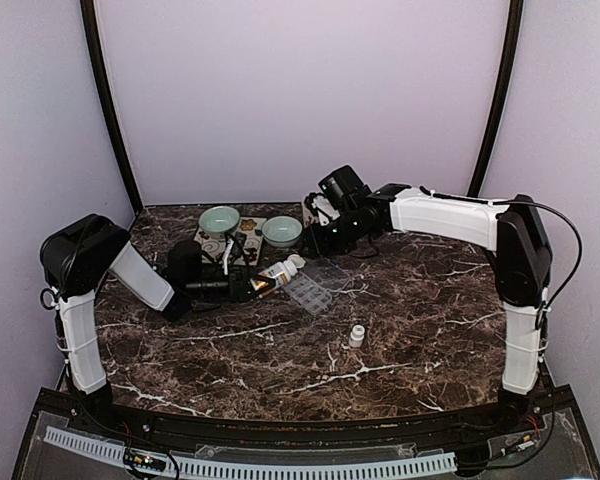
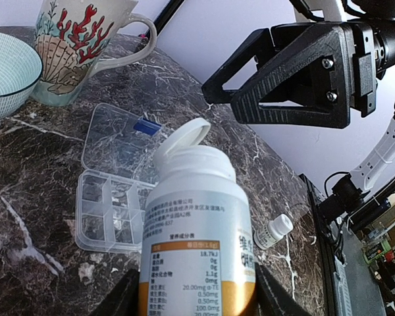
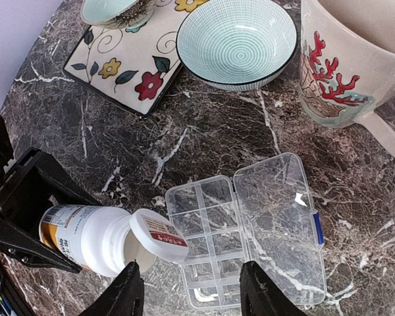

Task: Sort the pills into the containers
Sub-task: Pour the pill into the compartment of the pill container.

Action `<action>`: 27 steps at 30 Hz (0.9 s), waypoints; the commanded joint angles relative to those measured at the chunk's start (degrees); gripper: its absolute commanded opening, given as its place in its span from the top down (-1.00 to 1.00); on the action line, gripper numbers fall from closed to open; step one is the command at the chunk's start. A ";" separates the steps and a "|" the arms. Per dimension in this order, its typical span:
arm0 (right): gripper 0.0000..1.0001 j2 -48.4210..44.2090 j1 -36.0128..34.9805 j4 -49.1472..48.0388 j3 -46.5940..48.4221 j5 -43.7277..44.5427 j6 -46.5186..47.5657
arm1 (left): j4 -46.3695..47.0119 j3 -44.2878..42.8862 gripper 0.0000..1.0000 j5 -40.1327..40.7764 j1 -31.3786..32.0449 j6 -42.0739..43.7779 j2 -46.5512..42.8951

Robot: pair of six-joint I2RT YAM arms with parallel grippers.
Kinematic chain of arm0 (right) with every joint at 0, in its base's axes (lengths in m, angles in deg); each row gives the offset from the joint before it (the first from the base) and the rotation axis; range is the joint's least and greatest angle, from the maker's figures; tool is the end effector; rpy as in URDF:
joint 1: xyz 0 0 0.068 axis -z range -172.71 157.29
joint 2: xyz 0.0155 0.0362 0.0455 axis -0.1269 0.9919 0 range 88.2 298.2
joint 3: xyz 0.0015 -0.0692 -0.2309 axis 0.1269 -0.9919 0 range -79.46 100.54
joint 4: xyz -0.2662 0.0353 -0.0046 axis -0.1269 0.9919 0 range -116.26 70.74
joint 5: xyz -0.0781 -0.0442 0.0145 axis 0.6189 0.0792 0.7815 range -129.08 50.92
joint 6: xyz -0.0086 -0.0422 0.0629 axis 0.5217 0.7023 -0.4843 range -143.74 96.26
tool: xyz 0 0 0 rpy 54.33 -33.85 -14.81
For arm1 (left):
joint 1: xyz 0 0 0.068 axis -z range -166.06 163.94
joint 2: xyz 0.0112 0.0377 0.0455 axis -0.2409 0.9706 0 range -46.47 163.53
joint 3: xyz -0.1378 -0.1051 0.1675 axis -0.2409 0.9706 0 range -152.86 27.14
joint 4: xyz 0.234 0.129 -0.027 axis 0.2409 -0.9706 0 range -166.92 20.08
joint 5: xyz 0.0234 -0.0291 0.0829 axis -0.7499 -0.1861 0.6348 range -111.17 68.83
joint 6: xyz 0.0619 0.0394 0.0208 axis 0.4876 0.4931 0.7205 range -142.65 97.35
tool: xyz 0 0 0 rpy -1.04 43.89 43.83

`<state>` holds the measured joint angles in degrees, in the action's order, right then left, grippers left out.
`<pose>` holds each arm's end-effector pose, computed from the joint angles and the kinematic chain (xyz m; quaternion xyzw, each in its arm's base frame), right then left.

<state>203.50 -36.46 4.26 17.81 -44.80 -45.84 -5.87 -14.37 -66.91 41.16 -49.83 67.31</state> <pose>0.3344 0.3289 0.1976 -0.1927 0.9142 0.2312 0.2713 0.3035 -0.2081 0.0855 0.2546 0.6964 -0.5370 0.4022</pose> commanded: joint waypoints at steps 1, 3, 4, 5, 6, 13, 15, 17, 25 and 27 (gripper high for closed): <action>-0.02 2.11 -0.02 0.37 2.23 -0.69 0.53 | -0.78 -1.31 1.00 0.03 -0.31 2.33 -0.18; -0.01 2.41 -0.02 0.62 2.54 -0.87 0.59 | -1.30 -1.58 1.00 0.11 -0.26 2.75 -0.22; -0.01 2.46 -0.02 0.67 2.50 -1.00 0.61 | -1.61 -1.67 1.00 0.12 -0.26 2.93 -0.22; -0.01 2.47 -0.02 0.72 2.37 -1.05 0.64 | -1.86 -1.72 1.00 0.24 -0.30 3.19 -0.30; -0.01 2.35 -0.02 0.68 2.13 -1.19 0.63 | -2.10 -1.72 1.00 0.29 -0.25 3.37 -0.31; 0.00 1.98 -0.11 0.16 0.32 -1.76 0.74 | -4.27 -2.16 1.00 0.46 -0.30 4.95 -0.40; 0.00 2.08 -0.11 0.08 0.30 -2.00 0.81 | -4.88 -2.25 1.00 0.50 -0.25 5.39 -0.47; -0.01 2.37 -0.11 0.15 0.43 -2.23 0.92 | -5.51 -2.32 1.00 0.76 -0.25 5.90 -0.61; 0.00 3.54 -0.11 0.66 0.57 -2.62 0.97 | -7.51 -2.51 1.00 1.51 -0.27 7.53 -1.00; 0.00 3.61 -0.10 0.68 0.39 -2.63 1.14 | -7.71 -2.52 1.00 1.78 -0.26 7.78 -1.08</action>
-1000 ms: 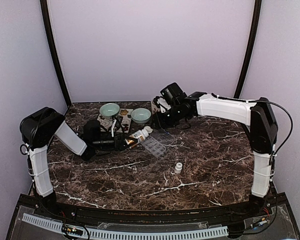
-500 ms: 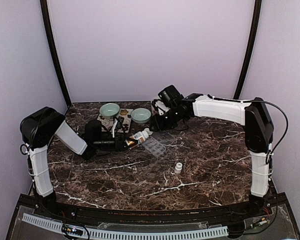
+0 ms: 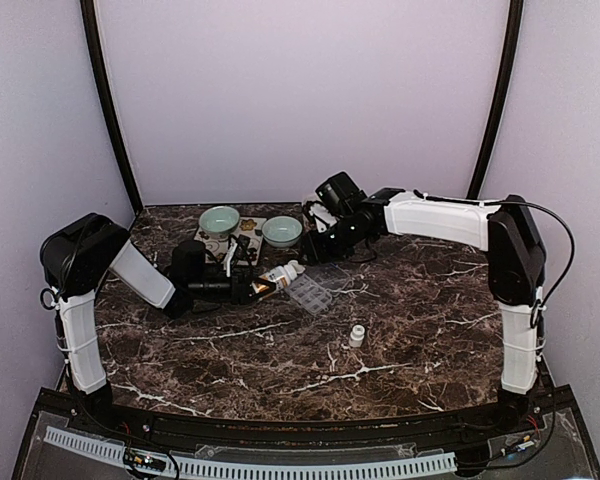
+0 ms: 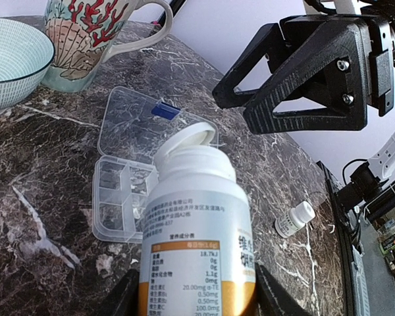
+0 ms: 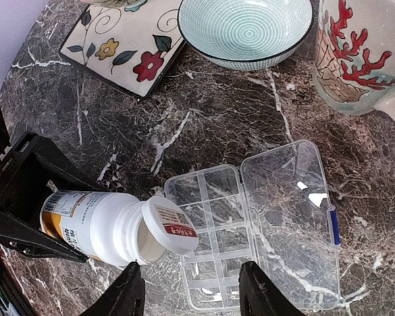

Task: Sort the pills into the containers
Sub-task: Pour the pill into the compartment of the pill container.

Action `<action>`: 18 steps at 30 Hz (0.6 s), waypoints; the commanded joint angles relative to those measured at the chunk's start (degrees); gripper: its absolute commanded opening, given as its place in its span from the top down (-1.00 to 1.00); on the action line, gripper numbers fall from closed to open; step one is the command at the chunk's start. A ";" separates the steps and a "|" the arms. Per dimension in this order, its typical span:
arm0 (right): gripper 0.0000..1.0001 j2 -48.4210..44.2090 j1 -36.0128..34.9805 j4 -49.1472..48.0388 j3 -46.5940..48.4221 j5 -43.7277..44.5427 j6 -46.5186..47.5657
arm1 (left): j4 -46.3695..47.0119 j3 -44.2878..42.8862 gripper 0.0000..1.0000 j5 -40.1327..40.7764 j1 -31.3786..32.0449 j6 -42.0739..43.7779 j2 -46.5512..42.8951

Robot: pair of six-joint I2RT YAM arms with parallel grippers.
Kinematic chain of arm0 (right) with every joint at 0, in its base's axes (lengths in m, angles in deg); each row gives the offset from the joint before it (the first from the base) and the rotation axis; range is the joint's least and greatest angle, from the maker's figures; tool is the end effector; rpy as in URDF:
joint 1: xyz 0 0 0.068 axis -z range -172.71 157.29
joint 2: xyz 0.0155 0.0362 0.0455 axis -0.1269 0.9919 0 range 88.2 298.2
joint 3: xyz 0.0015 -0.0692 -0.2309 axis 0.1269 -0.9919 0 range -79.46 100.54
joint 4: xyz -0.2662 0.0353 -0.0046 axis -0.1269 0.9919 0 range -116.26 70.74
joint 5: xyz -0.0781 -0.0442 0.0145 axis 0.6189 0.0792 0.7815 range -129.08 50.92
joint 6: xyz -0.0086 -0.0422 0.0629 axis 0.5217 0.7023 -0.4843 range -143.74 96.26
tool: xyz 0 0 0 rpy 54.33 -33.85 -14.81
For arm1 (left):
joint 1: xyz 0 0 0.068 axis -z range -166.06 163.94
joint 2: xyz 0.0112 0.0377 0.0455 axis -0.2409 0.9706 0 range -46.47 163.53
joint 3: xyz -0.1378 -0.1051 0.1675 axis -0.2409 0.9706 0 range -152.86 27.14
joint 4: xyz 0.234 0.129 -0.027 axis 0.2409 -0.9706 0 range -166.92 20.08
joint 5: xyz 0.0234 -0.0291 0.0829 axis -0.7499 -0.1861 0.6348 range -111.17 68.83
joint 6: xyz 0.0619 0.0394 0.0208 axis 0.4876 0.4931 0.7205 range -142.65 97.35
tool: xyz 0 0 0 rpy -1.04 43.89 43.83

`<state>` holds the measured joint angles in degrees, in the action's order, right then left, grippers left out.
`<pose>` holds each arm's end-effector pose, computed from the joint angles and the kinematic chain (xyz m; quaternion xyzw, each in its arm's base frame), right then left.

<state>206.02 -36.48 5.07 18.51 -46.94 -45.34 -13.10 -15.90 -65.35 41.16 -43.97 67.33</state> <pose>0.3350 0.3330 0.1809 -0.2032 0.9190 0.2334 0.2441 0.3083 -0.2092 0.0771 0.2689 0.7170 -0.5047 0.3987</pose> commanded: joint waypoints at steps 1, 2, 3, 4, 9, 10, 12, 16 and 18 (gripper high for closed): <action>0.00 1.17 -0.09 -0.17 -0.40 -0.49 0.58 | -0.56 -0.99 1.00 0.31 -0.24 1.98 -1.12; 0.00 1.25 -0.09 -0.22 -0.49 -0.49 0.54 | -0.64 -0.99 1.00 0.39 -0.27 2.13 -1.12; 0.00 1.33 -0.09 -0.26 -0.50 -0.49 0.59 | -0.75 -1.06 1.00 0.48 -0.27 2.21 -1.12; 0.00 1.43 -0.07 -0.22 -0.50 -0.52 0.66 | -0.81 -1.07 1.00 0.56 -0.30 2.24 -1.14; 0.00 2.43 -0.09 -0.22 -0.03 -0.61 0.70 | -1.39 -1.40 1.00 0.59 -0.28 2.77 -1.12; 0.00 2.68 -0.09 -0.24 0.08 -0.66 0.76 | -1.50 -1.42 1.00 0.59 -0.25 2.83 -1.12; 0.00 3.21 -0.04 -0.15 0.39 -0.70 0.90 | -1.62 -1.41 1.00 0.67 -0.30 2.94 -1.12; 0.00 4.22 -0.01 0.17 1.27 -1.06 1.08 | -1.75 -1.50 1.00 0.68 -0.31 3.08 -1.28; 0.00 4.68 0.04 0.22 1.55 -1.02 1.09 | -1.95 -1.47 1.00 0.76 -0.25 3.27 -1.38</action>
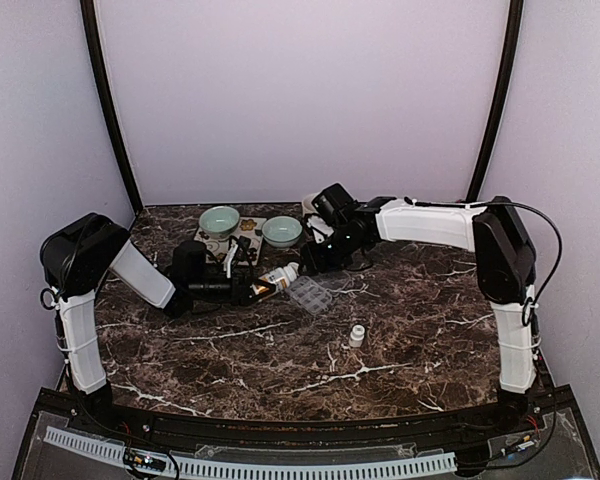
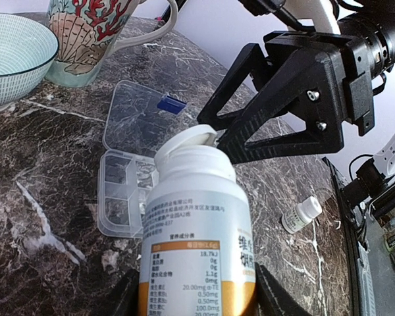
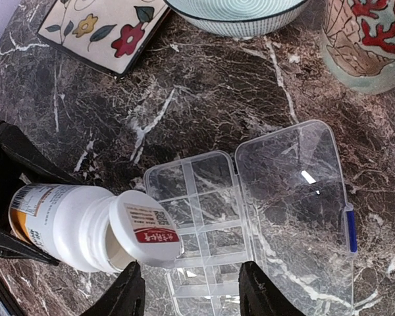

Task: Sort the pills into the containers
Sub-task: Pour the pill into the compartment of the pill container.

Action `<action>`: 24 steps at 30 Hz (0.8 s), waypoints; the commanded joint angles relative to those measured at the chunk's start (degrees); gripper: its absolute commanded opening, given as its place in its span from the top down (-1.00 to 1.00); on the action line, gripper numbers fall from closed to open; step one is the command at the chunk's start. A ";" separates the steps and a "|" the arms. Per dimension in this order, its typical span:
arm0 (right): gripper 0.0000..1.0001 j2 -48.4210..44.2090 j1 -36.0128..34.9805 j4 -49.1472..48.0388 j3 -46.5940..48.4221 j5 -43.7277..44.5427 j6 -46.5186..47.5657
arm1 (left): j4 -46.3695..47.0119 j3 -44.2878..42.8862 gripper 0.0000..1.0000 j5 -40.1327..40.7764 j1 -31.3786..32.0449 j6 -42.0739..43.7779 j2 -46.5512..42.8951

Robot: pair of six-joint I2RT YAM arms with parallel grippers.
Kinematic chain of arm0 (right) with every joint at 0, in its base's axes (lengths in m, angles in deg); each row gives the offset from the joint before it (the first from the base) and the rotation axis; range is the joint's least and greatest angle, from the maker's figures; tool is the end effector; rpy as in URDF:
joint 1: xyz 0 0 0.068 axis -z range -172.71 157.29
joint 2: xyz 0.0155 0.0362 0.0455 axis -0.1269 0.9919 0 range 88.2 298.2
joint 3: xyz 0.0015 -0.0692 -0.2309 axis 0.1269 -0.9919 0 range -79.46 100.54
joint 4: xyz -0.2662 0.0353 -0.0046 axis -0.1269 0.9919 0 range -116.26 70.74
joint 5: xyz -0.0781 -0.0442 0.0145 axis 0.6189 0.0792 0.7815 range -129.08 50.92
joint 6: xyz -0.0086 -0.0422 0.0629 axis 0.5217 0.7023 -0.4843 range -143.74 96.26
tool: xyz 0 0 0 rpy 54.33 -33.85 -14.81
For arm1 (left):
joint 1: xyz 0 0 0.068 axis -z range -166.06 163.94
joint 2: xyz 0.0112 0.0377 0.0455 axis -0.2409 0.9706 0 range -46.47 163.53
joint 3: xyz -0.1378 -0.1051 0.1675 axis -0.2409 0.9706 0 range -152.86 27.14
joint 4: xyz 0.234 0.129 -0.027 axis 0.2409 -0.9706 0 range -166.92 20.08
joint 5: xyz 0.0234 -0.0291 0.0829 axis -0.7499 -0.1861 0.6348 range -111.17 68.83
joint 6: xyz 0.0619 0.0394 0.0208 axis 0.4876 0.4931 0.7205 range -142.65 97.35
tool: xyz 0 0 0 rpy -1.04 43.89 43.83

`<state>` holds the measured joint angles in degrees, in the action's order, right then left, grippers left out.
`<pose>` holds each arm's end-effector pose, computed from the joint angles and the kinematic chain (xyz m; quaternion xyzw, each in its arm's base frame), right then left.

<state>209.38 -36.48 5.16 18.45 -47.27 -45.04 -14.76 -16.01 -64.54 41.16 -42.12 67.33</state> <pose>0.3367 0.3352 0.1539 -0.2064 0.9281 0.2200 0.2184 0.3088 -0.2087 0.0741 0.2731 0.7228 -0.4929 0.4000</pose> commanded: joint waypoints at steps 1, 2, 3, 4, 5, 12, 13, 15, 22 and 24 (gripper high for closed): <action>0.01 1.40 0.05 0.18 1.79 -0.69 0.89 | -0.37 -1.48 1.00 -0.09 -0.30 1.49 -1.39; 0.00 1.71 0.05 0.22 2.04 -0.68 0.91 | -0.54 -1.56 1.00 -0.13 -0.25 1.65 -1.39; 0.00 1.91 0.07 0.30 2.31 -0.69 0.99 | -0.71 -1.62 1.00 -0.13 -0.29 1.75 -1.39; 0.00 2.14 0.05 0.37 2.55 -0.61 0.98 | -0.82 -1.66 1.00 -0.13 -0.31 1.80 -1.46; 0.01 2.32 0.01 0.46 2.81 -0.53 0.94 | -0.94 -1.62 1.00 -0.04 -0.30 1.94 -1.47; 0.01 3.65 0.14 1.57 5.43 0.56 1.32 | -1.75 -1.77 1.00 0.53 -0.31 2.79 -1.47; 0.01 3.81 0.10 1.77 5.81 0.81 1.41 | -1.84 -1.88 1.00 0.49 -0.25 2.91 -1.47; 0.01 4.27 0.13 2.19 6.54 1.21 1.59 | -2.04 -2.00 1.00 0.49 -0.27 3.10 -1.47; 0.01 5.36 0.19 3.10 7.56 1.73 2.00 | -2.50 -2.29 1.00 0.49 -0.25 3.71 -1.47; 0.02 5.44 0.09 3.12 7.56 1.96 2.11 | -2.64 -2.47 1.00 2.21 -0.27 3.76 -1.47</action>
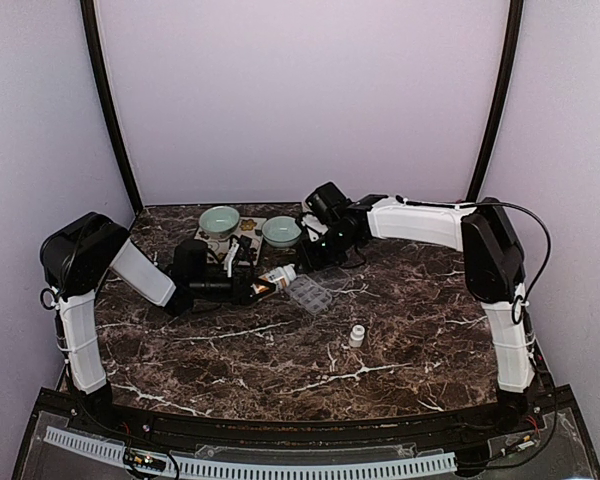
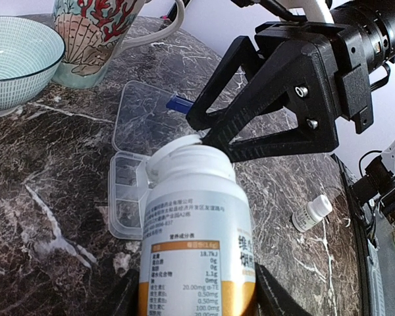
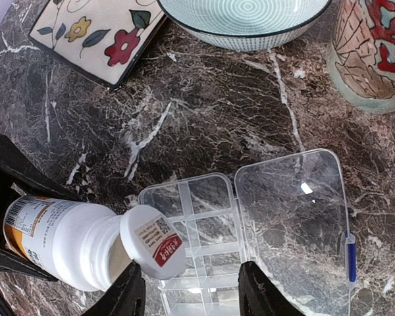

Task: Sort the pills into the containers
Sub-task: Pour the pill into the compartment of the pill container.

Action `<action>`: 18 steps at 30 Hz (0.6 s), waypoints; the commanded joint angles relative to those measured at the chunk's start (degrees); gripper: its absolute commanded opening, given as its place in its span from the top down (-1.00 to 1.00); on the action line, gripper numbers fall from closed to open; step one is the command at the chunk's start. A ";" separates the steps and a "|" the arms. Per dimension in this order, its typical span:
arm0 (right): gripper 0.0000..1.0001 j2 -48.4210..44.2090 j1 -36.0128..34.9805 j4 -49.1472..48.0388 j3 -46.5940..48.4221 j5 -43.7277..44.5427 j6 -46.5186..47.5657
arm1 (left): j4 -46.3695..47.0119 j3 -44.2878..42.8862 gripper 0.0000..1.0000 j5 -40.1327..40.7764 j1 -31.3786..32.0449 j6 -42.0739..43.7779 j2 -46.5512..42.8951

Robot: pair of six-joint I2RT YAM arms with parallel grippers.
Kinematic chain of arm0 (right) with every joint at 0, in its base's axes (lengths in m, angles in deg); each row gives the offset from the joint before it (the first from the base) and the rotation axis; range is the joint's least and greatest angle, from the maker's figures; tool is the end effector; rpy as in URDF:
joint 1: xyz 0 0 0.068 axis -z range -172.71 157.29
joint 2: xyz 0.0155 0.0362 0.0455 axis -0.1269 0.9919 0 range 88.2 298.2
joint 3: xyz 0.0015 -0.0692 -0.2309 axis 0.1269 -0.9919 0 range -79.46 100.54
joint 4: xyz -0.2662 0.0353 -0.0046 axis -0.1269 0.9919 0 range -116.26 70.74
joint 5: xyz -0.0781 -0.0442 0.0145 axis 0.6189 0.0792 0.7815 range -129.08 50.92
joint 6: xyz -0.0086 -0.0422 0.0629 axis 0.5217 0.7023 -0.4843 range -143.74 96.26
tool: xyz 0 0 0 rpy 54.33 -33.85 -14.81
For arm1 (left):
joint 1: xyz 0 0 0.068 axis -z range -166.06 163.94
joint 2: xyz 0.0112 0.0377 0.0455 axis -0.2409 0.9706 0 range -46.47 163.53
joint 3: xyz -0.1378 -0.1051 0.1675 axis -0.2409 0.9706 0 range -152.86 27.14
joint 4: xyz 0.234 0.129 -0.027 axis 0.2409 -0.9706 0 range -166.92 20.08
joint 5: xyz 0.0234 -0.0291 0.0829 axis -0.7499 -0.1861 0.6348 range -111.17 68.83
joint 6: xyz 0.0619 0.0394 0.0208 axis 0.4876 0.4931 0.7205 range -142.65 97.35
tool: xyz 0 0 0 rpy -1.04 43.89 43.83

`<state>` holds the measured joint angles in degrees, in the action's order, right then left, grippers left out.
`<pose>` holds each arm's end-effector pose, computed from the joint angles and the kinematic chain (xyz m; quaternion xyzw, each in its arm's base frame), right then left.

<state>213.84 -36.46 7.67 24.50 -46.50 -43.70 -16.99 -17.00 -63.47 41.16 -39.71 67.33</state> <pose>0.3478 0.3444 0.1497 -0.2152 0.9289 0.2081 0.2179 0.3126 -0.2096 0.0738 0.2807 0.7264 -0.4779 0.4064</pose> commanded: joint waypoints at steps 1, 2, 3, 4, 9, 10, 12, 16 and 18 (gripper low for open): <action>0.01 0.93 0.14 0.61 1.51 1.40 0.79 | -0.52 -1.53 1.00 1.12 -0.32 1.48 -1.47; 0.02 0.97 0.15 0.59 1.51 1.59 0.77 | -0.66 -1.59 1.00 1.17 -0.29 1.58 -1.47; 0.01 1.00 0.22 0.56 1.57 1.72 0.87 | -0.76 -1.65 1.00 1.20 -0.31 1.62 -1.47; 0.01 1.05 0.24 0.62 1.67 1.84 0.87 | -0.88 -1.76 1.00 1.23 -0.26 1.74 -1.47; 0.02 1.36 0.28 0.95 2.12 2.84 1.19 | -1.07 -1.87 1.00 1.26 -0.26 1.85 -1.56; 0.02 1.38 0.32 1.00 2.12 3.05 1.18 | -1.09 -1.90 1.00 1.26 -0.26 1.85 -1.56; 0.02 1.55 0.33 1.17 2.20 3.27 1.34 | -1.07 -1.96 1.00 1.25 -0.29 1.85 -1.65; 0.02 1.88 0.33 1.42 2.47 3.63 1.56 | -1.27 -2.20 1.00 1.19 -0.27 1.94 -1.64; 0.02 1.88 0.33 1.32 2.39 3.77 1.60 | -1.69 -2.48 1.00 1.09 -0.25 2.18 -1.65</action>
<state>214.65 -36.46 8.65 25.07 -43.90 -42.72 -18.63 -17.85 -62.03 41.16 -38.84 67.33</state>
